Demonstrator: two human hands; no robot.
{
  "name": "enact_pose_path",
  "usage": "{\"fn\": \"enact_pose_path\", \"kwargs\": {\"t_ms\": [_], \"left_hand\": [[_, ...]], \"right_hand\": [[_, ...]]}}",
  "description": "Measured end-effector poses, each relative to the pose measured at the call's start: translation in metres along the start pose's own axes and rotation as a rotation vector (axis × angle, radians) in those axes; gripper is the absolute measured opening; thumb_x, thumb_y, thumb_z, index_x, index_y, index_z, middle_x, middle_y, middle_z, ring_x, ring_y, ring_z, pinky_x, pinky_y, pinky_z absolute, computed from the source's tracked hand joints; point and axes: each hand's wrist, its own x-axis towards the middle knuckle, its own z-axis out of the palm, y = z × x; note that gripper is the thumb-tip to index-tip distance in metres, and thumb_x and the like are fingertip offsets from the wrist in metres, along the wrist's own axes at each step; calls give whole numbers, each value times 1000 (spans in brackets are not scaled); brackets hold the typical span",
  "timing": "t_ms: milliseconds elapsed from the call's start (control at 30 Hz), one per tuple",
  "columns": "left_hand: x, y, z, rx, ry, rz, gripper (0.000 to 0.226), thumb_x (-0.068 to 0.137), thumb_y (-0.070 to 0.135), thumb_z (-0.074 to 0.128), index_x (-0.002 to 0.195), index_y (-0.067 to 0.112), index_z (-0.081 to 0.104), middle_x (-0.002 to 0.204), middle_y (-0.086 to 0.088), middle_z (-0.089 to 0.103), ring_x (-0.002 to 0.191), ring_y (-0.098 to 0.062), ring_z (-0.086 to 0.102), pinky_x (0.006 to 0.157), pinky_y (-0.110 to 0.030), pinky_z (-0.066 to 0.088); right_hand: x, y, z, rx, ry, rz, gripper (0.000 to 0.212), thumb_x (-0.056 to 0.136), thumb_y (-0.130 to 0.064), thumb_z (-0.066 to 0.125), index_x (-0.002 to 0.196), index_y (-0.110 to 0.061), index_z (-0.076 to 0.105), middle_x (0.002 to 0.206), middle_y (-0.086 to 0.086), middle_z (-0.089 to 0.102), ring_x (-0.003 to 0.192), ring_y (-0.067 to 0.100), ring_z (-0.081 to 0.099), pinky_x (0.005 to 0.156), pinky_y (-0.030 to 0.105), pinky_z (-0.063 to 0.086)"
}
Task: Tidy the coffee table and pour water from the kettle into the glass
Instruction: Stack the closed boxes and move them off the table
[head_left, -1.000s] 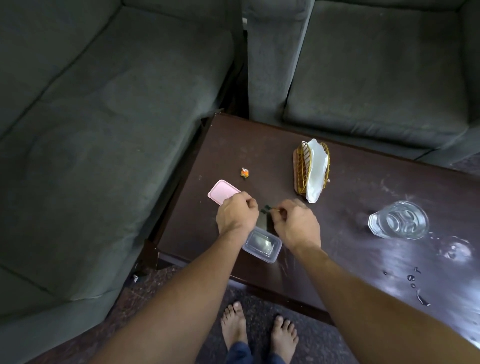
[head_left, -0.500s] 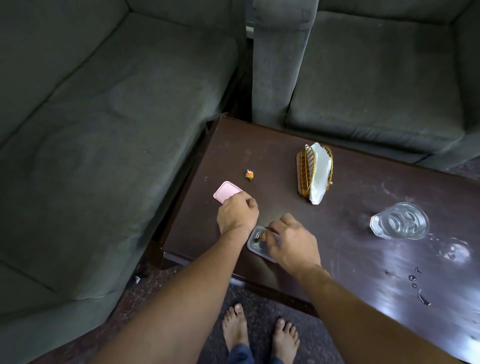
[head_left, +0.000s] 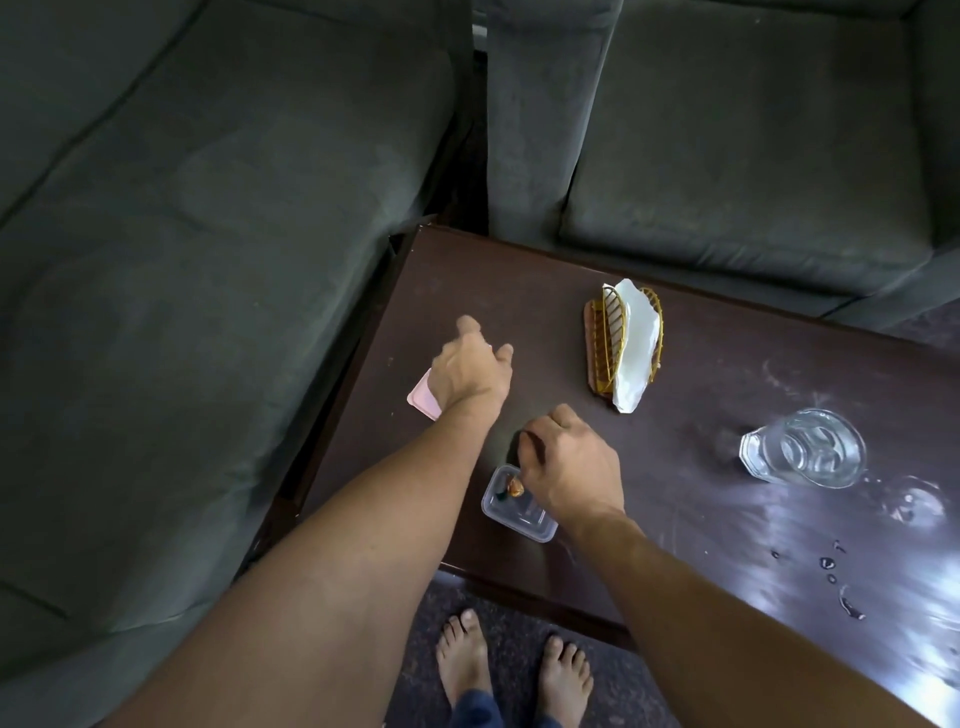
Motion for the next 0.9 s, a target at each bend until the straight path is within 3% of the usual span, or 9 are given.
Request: {"fn": "enact_pose_path", "kwargs": {"t_ms": [100,233,400,467,567,633,733,833,900], "left_hand": [[11,2,2,56,-55,-10,48,96,41,67,134,16,53,125,-14,69,118,-39,63,86,-40,49],[18,0,5,113,-99,-25,36,97,33,66,128,16,61,127,-13,68,120,-37,62,91,-39,50],[12,1,3,44,-97,-22,33,92,24,67,123,16,59,120,-13,69,113,-38,64,88,-40,51],[2,2,1,-49,-117,8,28,89,27,66,117,23,61,114,-9,71,108,-35,65,86,-38,52],[-17,1,-1,-167,-206,84,24,86,33,66,110,29,65,102,0,75,104,-27,68,91,-37,55],[-29,-3,-2,-208,-261,116,23,85,35,66,107,29,67,95,5,77,100,-23,71,91,-37,56],[-43,-10,-5,-258,-317,137,20,86,36,67,104,27,69,89,6,78,86,-23,75,83,-36,61],[-58,-16,-11,-323,-339,145,11,85,33,67,93,26,68,75,8,77,59,-12,72,55,-21,57],[-68,-21,-15,-350,-345,153,8,83,31,67,88,25,68,69,8,75,49,-9,68,46,-16,50]], "right_hand": [[7,6,-1,-11,-6,13,25,100,-34,54,101,-21,75,100,-2,59,88,23,64,65,34,52],[14,11,-2,-9,-4,25,24,100,-33,54,101,-21,74,100,-2,59,89,25,64,67,35,53],[11,10,1,35,31,29,20,99,-31,58,102,-18,74,99,0,61,85,28,66,65,34,50],[8,9,0,87,63,47,22,98,-32,61,114,-19,68,105,1,63,89,30,67,66,36,49],[6,7,-5,182,48,114,52,98,-42,61,145,-24,49,129,0,62,108,26,65,82,41,55],[6,5,-10,226,62,161,60,97,-47,62,151,-25,44,132,-2,61,111,24,64,86,41,55],[2,2,-16,227,69,146,51,96,-41,66,143,-25,54,127,-3,63,107,24,66,82,35,52],[-5,-2,-18,227,76,128,37,96,-30,66,132,-24,63,121,-2,65,101,25,67,74,30,45],[-11,-3,-19,250,81,134,30,95,-26,66,125,-24,66,118,-1,67,98,26,67,73,30,45]]}}
